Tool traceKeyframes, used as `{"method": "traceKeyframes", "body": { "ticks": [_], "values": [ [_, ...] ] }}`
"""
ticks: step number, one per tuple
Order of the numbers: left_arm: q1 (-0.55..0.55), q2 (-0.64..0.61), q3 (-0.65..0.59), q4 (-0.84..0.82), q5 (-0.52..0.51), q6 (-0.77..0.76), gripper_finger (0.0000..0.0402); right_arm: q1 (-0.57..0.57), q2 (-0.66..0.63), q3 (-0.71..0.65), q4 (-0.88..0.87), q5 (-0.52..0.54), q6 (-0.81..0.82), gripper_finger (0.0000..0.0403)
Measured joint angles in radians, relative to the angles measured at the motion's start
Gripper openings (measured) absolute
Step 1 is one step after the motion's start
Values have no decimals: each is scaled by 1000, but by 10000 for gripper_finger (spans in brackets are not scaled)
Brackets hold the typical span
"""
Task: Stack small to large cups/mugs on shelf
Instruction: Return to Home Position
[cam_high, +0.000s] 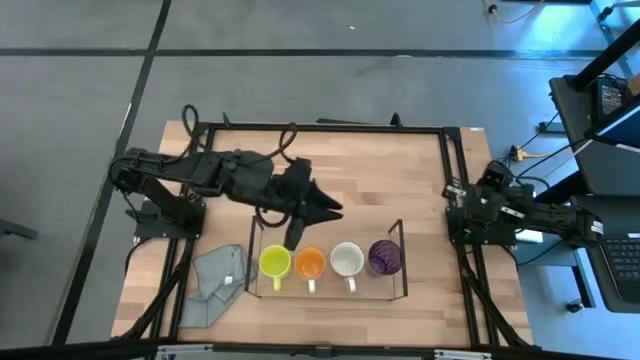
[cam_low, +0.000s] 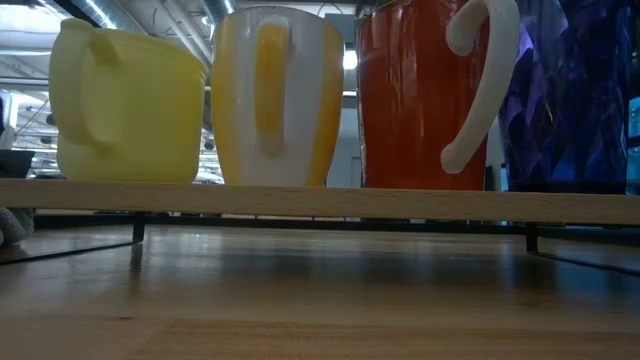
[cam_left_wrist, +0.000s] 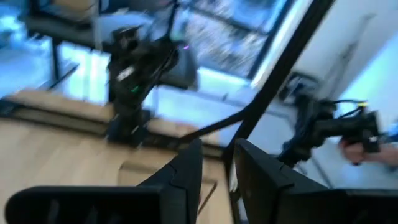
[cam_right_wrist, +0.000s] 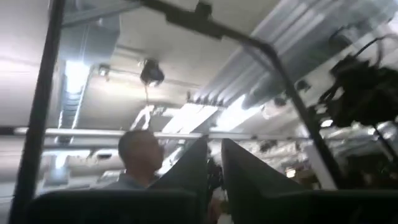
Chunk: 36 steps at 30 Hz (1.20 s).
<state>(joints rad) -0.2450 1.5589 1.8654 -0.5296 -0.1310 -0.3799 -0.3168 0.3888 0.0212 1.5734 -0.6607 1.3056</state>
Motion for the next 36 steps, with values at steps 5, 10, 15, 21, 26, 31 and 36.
{"method": "traceKeyframes", "body": {
  "ticks": [5,10,15,21,26,31,36],
  "values": [
    [50,0,-123,299,179,23,88,41,-43,69,-2,-122,70,51],
    [97,-20,-224,463,296,-3,88,79,-52,172,-1,-231,72,51],
    [110,-148,-317,494,286,26,88,86,-52,275,-2,-346,104,51],
    [73,-420,-635,757,125,128,88,86,-95,327,-3,-415,101,51],
    [3,-622,-1045,1194,70,181,88,86,-159,296,-3,-414,99,51],
    [-27,-727,-1343,1468,15,194,88,86,-215,282,-4,-445,74,51],
    [-34,-809,-1560,1609,8,178,88,85,-276,281,-3,-515,105,51]
  ]
}}
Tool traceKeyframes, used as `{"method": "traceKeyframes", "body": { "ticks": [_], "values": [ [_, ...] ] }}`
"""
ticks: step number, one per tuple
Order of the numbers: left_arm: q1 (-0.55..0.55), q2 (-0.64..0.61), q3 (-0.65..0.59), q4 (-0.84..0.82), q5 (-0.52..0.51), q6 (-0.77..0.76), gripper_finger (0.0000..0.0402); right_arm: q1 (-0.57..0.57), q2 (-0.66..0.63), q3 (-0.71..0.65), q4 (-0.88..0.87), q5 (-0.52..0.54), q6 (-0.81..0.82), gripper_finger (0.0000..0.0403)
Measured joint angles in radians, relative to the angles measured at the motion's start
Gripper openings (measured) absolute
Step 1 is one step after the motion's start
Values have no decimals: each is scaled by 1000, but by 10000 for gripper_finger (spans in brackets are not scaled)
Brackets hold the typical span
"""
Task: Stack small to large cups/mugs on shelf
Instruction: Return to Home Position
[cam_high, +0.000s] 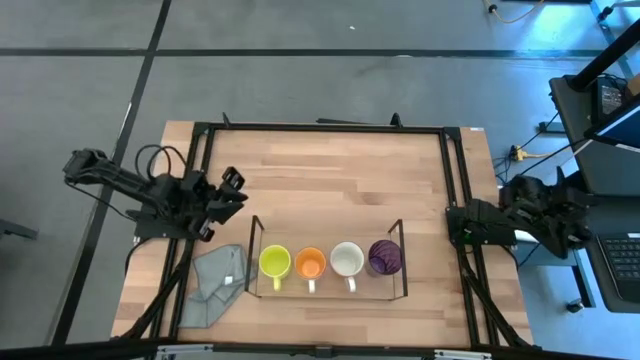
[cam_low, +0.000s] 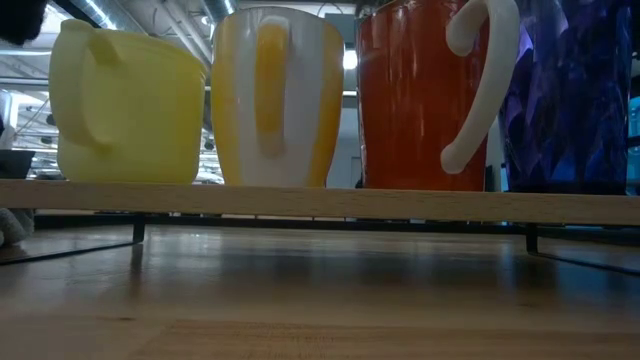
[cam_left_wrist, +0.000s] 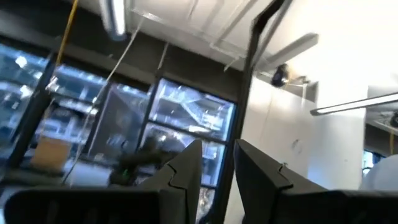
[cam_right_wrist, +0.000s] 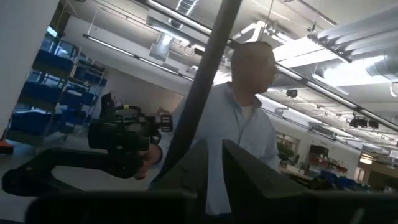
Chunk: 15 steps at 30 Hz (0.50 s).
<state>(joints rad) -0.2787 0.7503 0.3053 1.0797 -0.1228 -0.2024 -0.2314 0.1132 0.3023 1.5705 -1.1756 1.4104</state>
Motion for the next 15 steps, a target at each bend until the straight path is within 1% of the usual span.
{"method": "traceKeyframes", "body": {
  "ticks": [4,8,12,13,15],
  "values": [
    [1,-105,-169,38,-59,-56,88,0,-50,0,0,-40,94,51],
    [1,-196,-299,123,-78,-82,88,0,-93,0,0,-60,103,51],
    [2,-284,-298,37,-55,-17,88,2,-108,-23,1,-79,101,51],
    [5,-305,-297,-1,-66,1,88,3,-107,-37,-2,-95,105,51],
    [10,-355,-297,-127,-88,-4,88,5,-107,-83,1,-133,102,51]
  ]
}}
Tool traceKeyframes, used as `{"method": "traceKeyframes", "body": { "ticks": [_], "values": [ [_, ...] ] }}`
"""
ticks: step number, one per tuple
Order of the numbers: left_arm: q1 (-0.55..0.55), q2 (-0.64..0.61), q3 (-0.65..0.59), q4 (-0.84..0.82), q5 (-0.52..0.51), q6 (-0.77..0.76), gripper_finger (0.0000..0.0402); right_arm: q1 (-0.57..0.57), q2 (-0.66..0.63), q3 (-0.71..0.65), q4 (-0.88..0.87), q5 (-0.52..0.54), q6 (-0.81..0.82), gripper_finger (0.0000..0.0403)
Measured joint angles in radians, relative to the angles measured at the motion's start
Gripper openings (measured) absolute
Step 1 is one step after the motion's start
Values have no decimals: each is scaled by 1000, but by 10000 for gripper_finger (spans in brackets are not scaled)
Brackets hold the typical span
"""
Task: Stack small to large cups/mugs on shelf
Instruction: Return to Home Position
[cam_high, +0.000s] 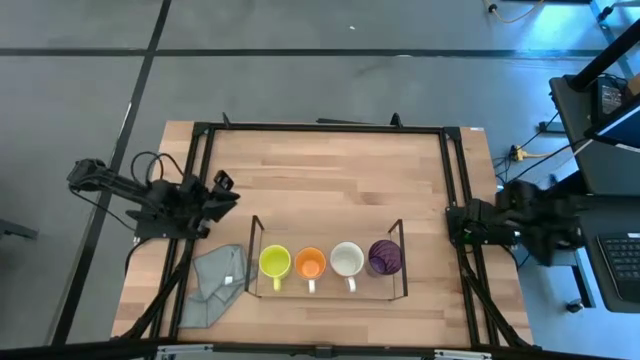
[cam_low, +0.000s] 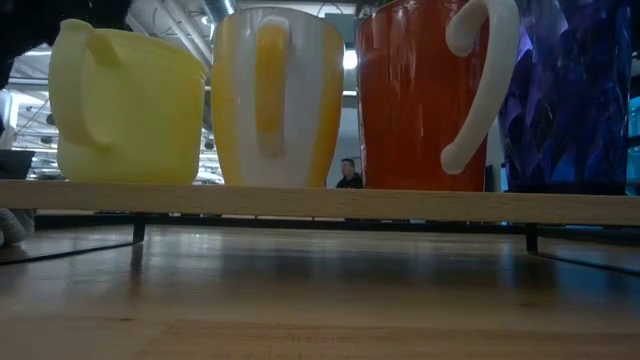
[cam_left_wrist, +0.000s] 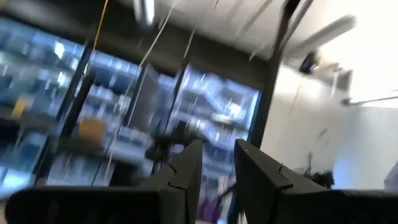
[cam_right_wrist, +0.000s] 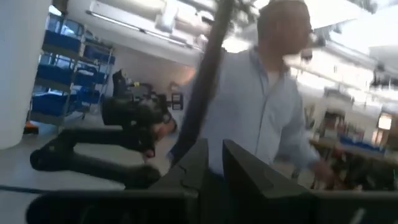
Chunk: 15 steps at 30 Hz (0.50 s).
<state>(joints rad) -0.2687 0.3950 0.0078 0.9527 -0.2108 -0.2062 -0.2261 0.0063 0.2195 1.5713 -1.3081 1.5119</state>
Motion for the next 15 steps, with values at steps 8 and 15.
{"method": "traceKeyframes", "body": {
  "ticks": [8,15],
  "values": [
    [7,-158,0,-405,-65,-112,88,1,-1,-212,-4,-12,-48,51],
    [10,-260,0,-651,-317,-27,88,8,-1,-194,0,-84,-24,51]
  ]
}}
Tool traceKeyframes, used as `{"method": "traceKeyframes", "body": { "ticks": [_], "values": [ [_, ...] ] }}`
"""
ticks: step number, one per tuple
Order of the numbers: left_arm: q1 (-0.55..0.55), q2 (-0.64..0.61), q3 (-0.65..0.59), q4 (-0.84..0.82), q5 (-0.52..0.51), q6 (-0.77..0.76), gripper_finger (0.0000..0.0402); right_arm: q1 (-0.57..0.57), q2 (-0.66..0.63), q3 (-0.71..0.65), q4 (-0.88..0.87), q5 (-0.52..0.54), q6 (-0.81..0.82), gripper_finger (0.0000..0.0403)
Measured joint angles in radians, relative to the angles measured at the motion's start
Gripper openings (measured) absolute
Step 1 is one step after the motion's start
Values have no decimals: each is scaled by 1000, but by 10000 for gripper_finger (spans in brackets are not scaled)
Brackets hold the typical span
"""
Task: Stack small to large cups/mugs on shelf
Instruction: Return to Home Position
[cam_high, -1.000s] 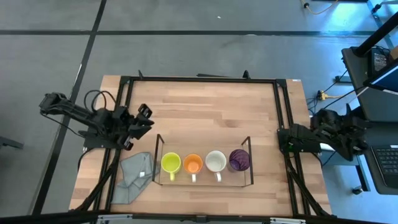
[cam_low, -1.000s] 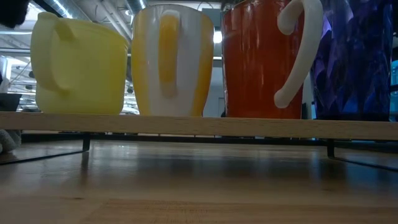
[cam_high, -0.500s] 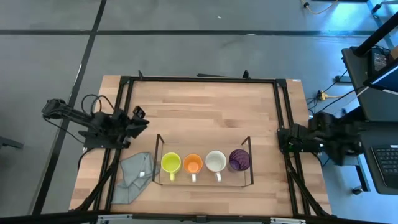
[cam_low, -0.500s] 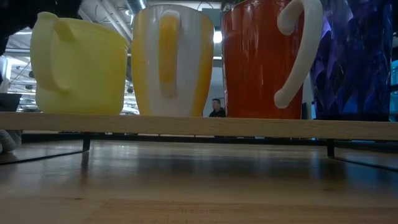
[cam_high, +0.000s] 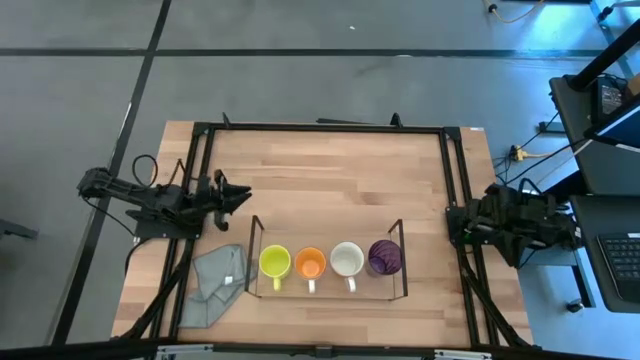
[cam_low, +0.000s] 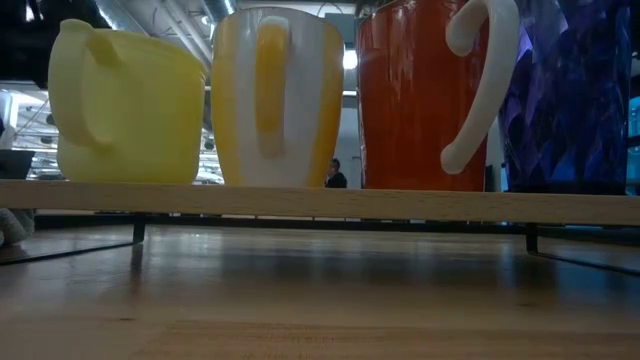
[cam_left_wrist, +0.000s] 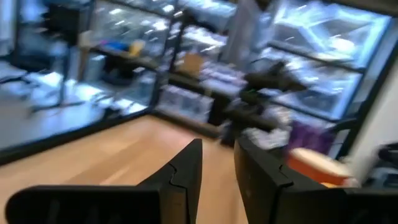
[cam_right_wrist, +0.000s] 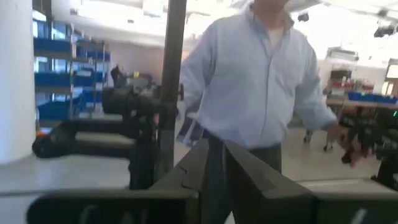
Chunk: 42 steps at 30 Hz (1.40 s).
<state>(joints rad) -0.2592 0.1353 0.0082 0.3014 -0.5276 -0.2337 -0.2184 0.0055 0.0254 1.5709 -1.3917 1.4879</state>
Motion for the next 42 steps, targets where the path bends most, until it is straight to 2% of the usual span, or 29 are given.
{"method": "traceKeyframes", "body": {
  "ticks": [3,7,11,42],
  "values": [
    [0,-26,0,-77,-45,-53,88,0,0,0,0,84,-69,51],
    [0,-37,0,-150,26,-95,88,0,0,0,-1,158,-189,51],
    [0,-37,0,-161,46,-97,88,0,0,0,-2,134,-211,51],
    [0,-38,0,-159,54,-97,88,0,0,0,-2,133,-210,51]
  ]
}}
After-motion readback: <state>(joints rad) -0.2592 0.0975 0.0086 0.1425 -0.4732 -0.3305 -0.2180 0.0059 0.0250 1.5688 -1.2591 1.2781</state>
